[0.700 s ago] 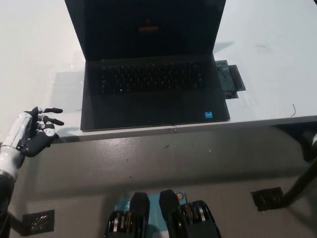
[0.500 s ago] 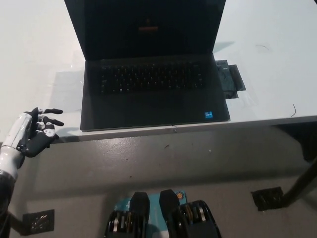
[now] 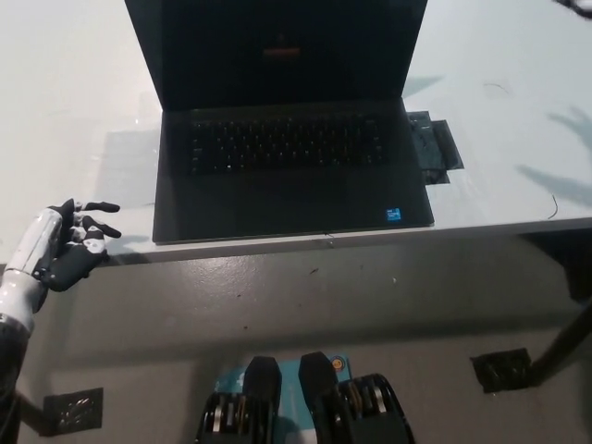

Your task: The robot uses its right hand to push down on the lid of a laptop kept in the middle of the desk to close it

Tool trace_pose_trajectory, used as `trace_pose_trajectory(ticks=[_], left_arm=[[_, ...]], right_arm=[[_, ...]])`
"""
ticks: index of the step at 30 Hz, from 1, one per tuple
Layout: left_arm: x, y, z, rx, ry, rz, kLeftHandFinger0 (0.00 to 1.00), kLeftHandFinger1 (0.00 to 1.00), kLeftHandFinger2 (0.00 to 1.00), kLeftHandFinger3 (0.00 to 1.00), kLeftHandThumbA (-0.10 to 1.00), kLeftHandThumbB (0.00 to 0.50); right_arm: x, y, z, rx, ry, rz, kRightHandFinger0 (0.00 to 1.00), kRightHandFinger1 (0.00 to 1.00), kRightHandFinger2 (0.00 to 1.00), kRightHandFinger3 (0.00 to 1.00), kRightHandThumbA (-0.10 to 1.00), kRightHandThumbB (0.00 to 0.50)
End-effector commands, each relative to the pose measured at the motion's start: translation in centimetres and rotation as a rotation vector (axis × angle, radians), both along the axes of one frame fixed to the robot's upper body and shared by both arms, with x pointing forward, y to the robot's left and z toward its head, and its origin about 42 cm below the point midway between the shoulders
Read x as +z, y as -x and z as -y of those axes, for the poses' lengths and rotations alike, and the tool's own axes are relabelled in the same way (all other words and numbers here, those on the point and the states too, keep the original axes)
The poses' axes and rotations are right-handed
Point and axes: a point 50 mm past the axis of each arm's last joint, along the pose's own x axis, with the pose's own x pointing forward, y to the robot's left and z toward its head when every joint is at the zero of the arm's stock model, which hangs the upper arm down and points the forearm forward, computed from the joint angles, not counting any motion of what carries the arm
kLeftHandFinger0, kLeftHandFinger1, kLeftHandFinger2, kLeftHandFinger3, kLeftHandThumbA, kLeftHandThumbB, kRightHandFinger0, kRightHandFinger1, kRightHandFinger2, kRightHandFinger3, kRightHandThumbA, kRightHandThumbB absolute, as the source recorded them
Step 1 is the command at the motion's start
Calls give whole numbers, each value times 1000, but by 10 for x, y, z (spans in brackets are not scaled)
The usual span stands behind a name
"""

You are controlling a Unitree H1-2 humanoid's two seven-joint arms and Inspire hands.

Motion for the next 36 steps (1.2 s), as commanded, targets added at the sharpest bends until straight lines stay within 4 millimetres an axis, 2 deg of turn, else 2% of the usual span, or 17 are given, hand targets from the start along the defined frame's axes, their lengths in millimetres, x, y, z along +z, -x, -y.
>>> trace_pose_trajectory(ticks=[1, 3, 5, 6, 8, 9, 11, 12, 13, 17, 20, 21, 23, 27, 32, 34, 36], left_arm=[[18, -1, -1, -14, -27, 38, 183, 341, 477, 612, -90, 20], [18, -1, 0, -8, -17, 27, 205, 344, 475, 620, -99, 21], [18, -1, 0, -12, -19, 25, 229, 356, 484, 624, -94, 22], [18, 0, 0, -17, -24, 29, 243, 367, 493, 630, -93, 19], [19, 1, 1, -18, -25, 23, 183, 357, 493, 629, -84, 24], [18, 1, 1, -21, -24, 24, 207, 363, 496, 627, -93, 19], [19, 0, 3, -26, -28, 22, 258, 382, 502, 626, -93, 19], [18, 0, 4, -34, -29, 25, 270, 385, 507, 628, -95, 12], [18, -1, 5, -38, -29, 29, 275, 379, 499, 625, -100, 16], [18, -4, 7, -49, -22, 32, 260, 351, 475, 607, -100, 18], [19, -3, 9, -57, -22, 28, 271, 359, 486, 616, -100, 11], [19, -3, 9, -60, -26, 29, 268, 356, 490, 614, -100, 5], [21, -4, 10, -67, -33, 31, 268, 356, 489, 609, -100, 4], [24, -6, 10, -73, -44, 36, 286, 362, 494, 610, -100, 2], [26, -7, 13, -83, -60, 33, 316, 380, 507, 614, -100, 0], [27, -7, 13, -91, -47, 35, 328, 385, 506, 618, -100, 0], [29, -8, 13, -88, -54, 31, 330, 387, 506, 617, -100, 0]], right_arm=[[42, -11, -21, 19, 92, 103, 926, 850, 824, 961, 1000, 352], [57, -34, -50, 62, 134, 128, 870, 808, 796, 940, 1000, 345], [58, -41, -59, 75, 149, 119, 870, 818, 815, 953, 1000, 371], [61, -49, -71, 84, 168, 116, 888, 834, 831, 955, 1000, 350], [64, -62, -91, 114, 205, 92, 918, 862, 851, 963, 1000, 332], [65, -65, -97, 124, 221, 85, 932, 877, 860, 968, 1000, 305], [63, -74, -106, 139, 270, 97, 939, 879, 858, 966, 1000, 291], [64, -81, -118, 143, 288, 79, 943, 859, 832, 943, 1000, 315], [65, -88, -129, 147, 289, 60, 937, 821, 790, 897, 1000, 365], [64, -98, -143, 151, 296, 57, 891, 799, 771, 869, 1000, 363], [58, -104, -149, 145, 324, 53, 883, 793, 774, 871, 1000, 381], [54, -106, -152, 144, 329, 46, 886, 790, 763, 858, 1000, 405], [46, -109, -155, 152, 336, 30, 909, 802, 757, 843, 1000, 400], [33, -114, -156, 126, 390, 3, 920, 797, 741, 828, 1000, 426], [4, -120, -150, 110, 495, -21, 877, 761, 710, 871, 1000, 401], [-8, -121, -147, 102, 521, -54, 920, 781, 719, 864, 1000, 378], [-11, -121, -146, 101, 520, -59, 954, 798, 740, 875, 1000, 365]])
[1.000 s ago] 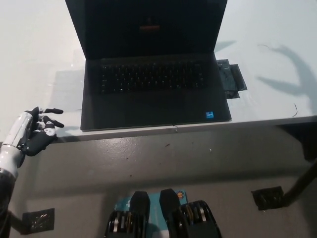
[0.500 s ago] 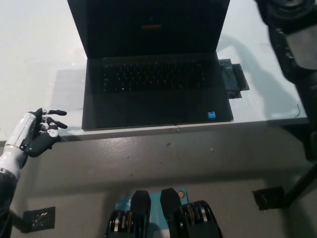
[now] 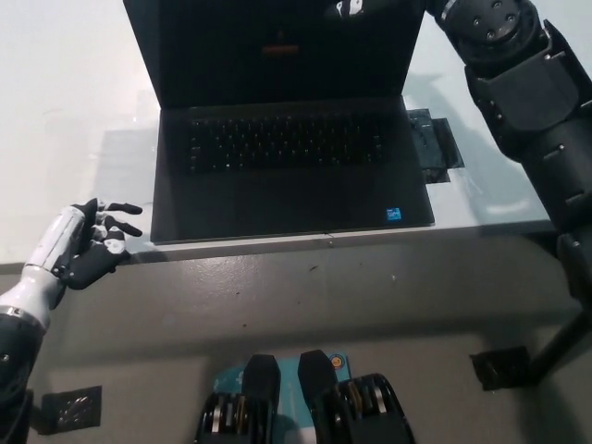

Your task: The robot uses its right hand to push down on the lid of a laptop kept in the middle of the desk to close it

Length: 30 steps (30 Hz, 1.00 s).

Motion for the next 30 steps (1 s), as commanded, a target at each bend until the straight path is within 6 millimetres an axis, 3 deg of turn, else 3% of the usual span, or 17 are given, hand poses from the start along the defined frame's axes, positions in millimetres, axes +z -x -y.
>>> trace_pose_trajectory(ticks=[1, 13, 14, 19, 23, 26, 30], left_arm=[[25, -5, -3, -20, -36, 56, 332, 389, 506, 615, -100, 1], [29, -6, -3, -28, -47, 55, 356, 409, 526, 619, -100, 0], [29, -7, -4, -29, -56, 55, 330, 388, 510, 612, -100, 0], [30, -8, -5, -16, -54, 51, 342, 398, 511, 619, -100, 0], [31, -9, -8, -20, -69, 64, 333, 394, 507, 611, -100, 2], [32, -8, -9, -22, -59, 64, 316, 383, 500, 607, -100, 0], [32, -7, -10, -12, -61, 64, 331, 387, 499, 603, -100, 0]], right_arm=[[21, 1, -3, 33, 56, 105, 957, 795, 740, 880, 1000, 343], [-40, 7, -6, 73, 110, 38, 904, 798, 782, 940, 1000, 338], [-49, 11, -7, 82, 113, 26, 881, 791, 778, 942, 1000, 316], [-69, 21, -3, 98, 74, -18, 871, 787, 789, 933, 1000, 347], [-86, 35, 11, 72, 17, -74, 863, 782, 792, 935, 1000, 311], [-101, 45, 19, 51, -37, -113, 827, 764, 777, 911, 1000, 322], [-125, 61, 31, 35, -86, -148, 846, 766, 769, 921, 1000, 281]])
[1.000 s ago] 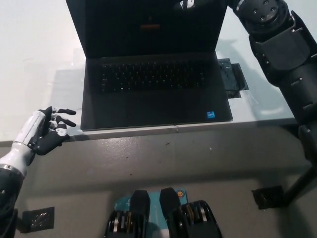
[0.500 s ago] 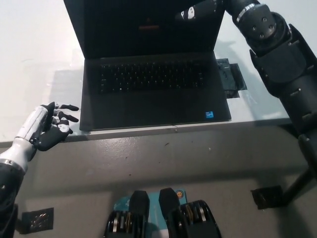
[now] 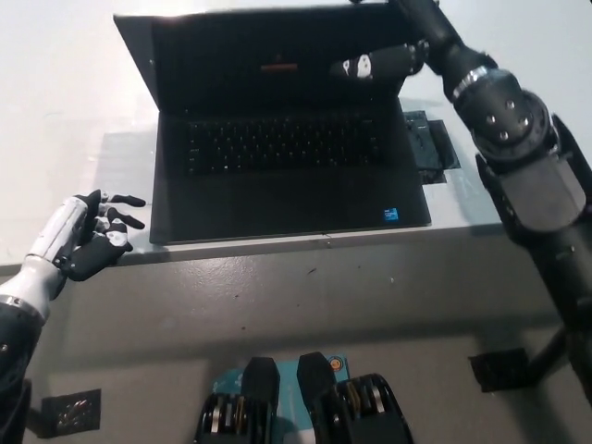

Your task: The robot uses its right hand to push down on the lid of a laptop kept in the middle of the desk to close it

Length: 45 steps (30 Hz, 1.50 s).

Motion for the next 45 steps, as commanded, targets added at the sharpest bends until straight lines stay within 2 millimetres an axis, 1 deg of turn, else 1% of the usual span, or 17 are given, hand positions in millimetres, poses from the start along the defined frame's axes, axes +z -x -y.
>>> trace_pose_trajectory(ticks=[1, 3, 6, 8, 10, 13, 15, 17, 18, 19, 23, 24, 26, 29, 32, 40, 45], left_arm=[[24, -3, -10, 11, -42, 62, 333, 389, 501, 605, -100, 0], [24, -3, -10, 13, -44, 72, 324, 378, 487, 599, -100, 1], [25, -4, -11, 15, -43, 68, 323, 379, 488, 600, -100, 1], [25, -4, -11, 14, -38, 67, 317, 374, 483, 592, -100, 1], [25, -4, -12, 13, -41, 71, 320, 372, 474, 585, -100, 8], [25, -5, -12, 17, -38, 65, 324, 374, 469, 580, -100, 7], [25, -4, -12, 14, -32, 62, 339, 389, 484, 592, -98, 3], [28, -5, -15, 15, -37, 67, 342, 392, 489, 597, -100, 2], [29, -5, -14, 19, -38, 65, 325, 381, 484, 593, -100, 2], [30, -4, -14, 25, -50, 66, 328, 382, 485, 592, -100, 3], [32, -7, -15, 11, -54, 82, 316, 371, 478, 588, -100, 2], [33, -7, -15, 9, -61, 85, 313, 369, 478, 587, -100, 2], [33, -7, -15, 9, -61, 86, 309, 366, 477, 584, -100, 7], [35, -7, -15, 19, -54, 75, 325, 379, 483, 587, -100, 3], [35, -7, -15, 21, -63, 76, 342, 392, 495, 593, -100, 5], [35, -10, -15, 17, -59, 86, 308, 357, 456, 579, -100, 9], [32, -9, -15, 16, -52, 85, 312, 362, 459, 578, -100, 9]], right_arm=[[-56, 14, 15, -29, -6, -258, 848, 765, 766, 921, 1000, 281], [-67, 23, 17, -10, -55, -294, 889, 789, 784, 942, 1000, 279], [-83, 37, 20, -9, -75, -312, 919, 804, 785, 949, 1000, 315], [-88, 45, 22, -2, -87, -318, 901, 781, 769, 929, 1000, 310], [-104, 66, 26, 5, -137, -346, 1000, 831, 816, 991, 1000, 295], [-114, 79, 27, -12, -160, -362, 977, 809, 795, 988, 1000, 289], [-123, 91, 27, -17, -194, -368, 950, 800, 791, 977, 1000, 259], [-124, 91, 24, -16, -211, -371, 935, 806, 796, 971, 1000, 252], [-129, 99, 24, -27, -239, -391, 1000, 850, 818, 984, 1000, 242], [-134, 107, 24, -43, -278, -412, 1000, 861, 827, 987, 1000, 232], [-151, 121, 25, -75, -431, -460, 949, 823, 812, 989, 1000, 288], [-157, 125, 24, -98, -467, -475, 901, 800, 797, 973, 1000, 333], [-166, 132, 24, -117, -520, -505, 884, 791, 806, 977, 1000, 350], [-178, 138, 22, -150, -557, -562, 881, 803, 807, 976, 1000, 323], [-183, 142, 22, -159, -557, -575, 876, 813, 801, 979, 1000, 327], [-200, 149, 19, -164, -594, -619, 920, 837, 811, 1000, 1000, 278], [-194, 143, 19, -152, -577, -603, 923, 856, 825, 1000, 1000, 285]])
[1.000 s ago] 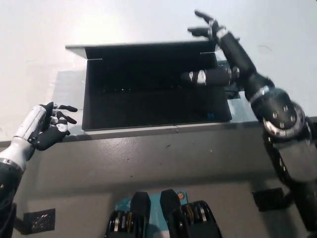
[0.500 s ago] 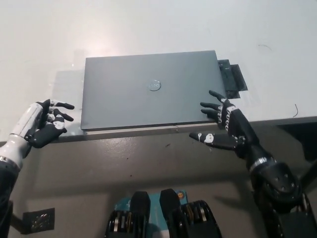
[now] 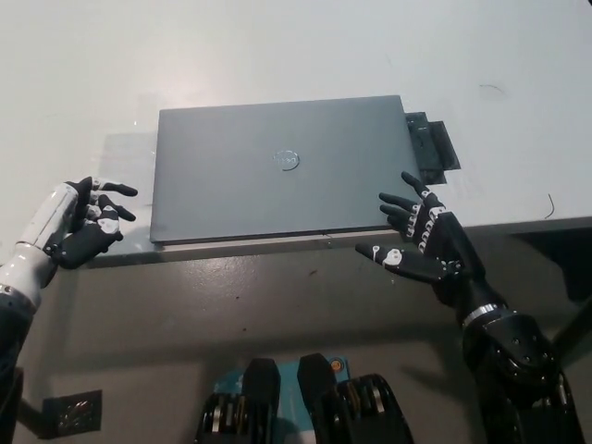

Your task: The robot uses its right hand to push down on the lid of a laptop kept in the middle of the desk to close it

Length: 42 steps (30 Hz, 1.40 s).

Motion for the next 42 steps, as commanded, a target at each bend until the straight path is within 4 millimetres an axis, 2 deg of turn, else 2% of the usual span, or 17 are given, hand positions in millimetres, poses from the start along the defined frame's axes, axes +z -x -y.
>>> trace_pose_trajectory(ticks=[1, 4, 6, 8, 10, 12, 14, 17, 19, 22, 26, 31, 32, 34, 35, 38, 42], left_arm=[[21, -4, -9, 13, -40, 53, 311, 363, 464, 579, -100, 7], [19, -1, -10, 12, -40, 55, 302, 362, 463, 574, -100, 4], [19, -1, -11, 12, -42, 56, 300, 362, 461, 572, -100, 7], [19, -1, -11, 10, -38, 55, 296, 358, 456, 573, -100, 6], [19, 0, -12, 15, -36, 49, 288, 353, 454, 572, -100, 9], [19, 0, -12, 14, -38, 51, 289, 351, 453, 571, -100, 5], [18, 0, -13, 21, -38, 46, 293, 350, 450, 569, -100, 9], [17, 1, -12, 27, -39, 43, 288, 352, 455, 579, -100, 9], [17, 2, -13, 31, -34, 38, 283, 347, 451, 586, -100, 11], [17, 2, -15, 26, -29, 46, 271, 339, 442, 573, -100, 10], [17, 1, -14, 31, -30, 48, 229, 320, 433, 572, -100, 12], [16, 3, -15, 32, -27, 48, 272, 334, 439, 574, -100, 8], [15, 3, -15, 35, -35, 50, 268, 334, 439, 573, -100, 13], [16, 2, -16, 38, -36, 51, 238, 324, 436, 570, -100, 16], [15, 1, -16, 35, -32, 50, 249, 332, 447, 579, -100, 14], [13, 3, -15, 34, -15, 46, 253, 331, 451, 585, -100, 5], [10, 4, -15, 42, -11, 41, 293, 349, 457, 579, -98, 13]], right_arm=[[-11, 1, 2, 7, 11, -82, 917, 856, 830, 1000, 1000, 301], [-1, -1, 5, -1, 3, -65, 889, 827, 817, 996, 1000, 318], [10, -2, 7, 8, -2, -29, 912, 826, 809, 989, 1000, 288], [27, -1, 10, 19, -16, 33, 889, 817, 816, 980, 1000, 322], [42, 2, 14, 29, -35, 85, 878, 812, 814, 969, 1000, 333], [64, 11, 20, 42, -38, 146, 909, 832, 824, 992, 1000, 334], [82, 20, 28, 47, -48, 211, 918, 836, 821, 980, 1000, 362], [96, 33, 37, 49, -61, 251, 927, 836, 814, 970, 1000, 381], [99, 43, 43, 32, -54, 272, 906, 839, 818, 969, 1000, 353], [99, 56, 56, 15, -61, 275, 955, 871, 837, 987, 1000, 317], [92, 68, 75, -44, -61, 259, 983, 871, 840, 1000, 1000, 334], [70, 83, 99, -134, -65, 207, 948, 862, 828, 978, 1000, 364], [59, 89, 107, -159, -65, 188, 942, 867, 845, 988, 1000, 352], [50, 94, 114, -183, -75, 170, 938, 876, 868, 1000, 1000, 369], [42, 99, 121, -210, -80, 150, 936, 878, 872, 1000, 1000, 350], [26, 103, 130, -241, -86, 132, 914, 873, 866, 1000, 1000, 346], [18, 106, 138, -263, -74, 123, 939, 887, 880, 1000, 1000, 363]])
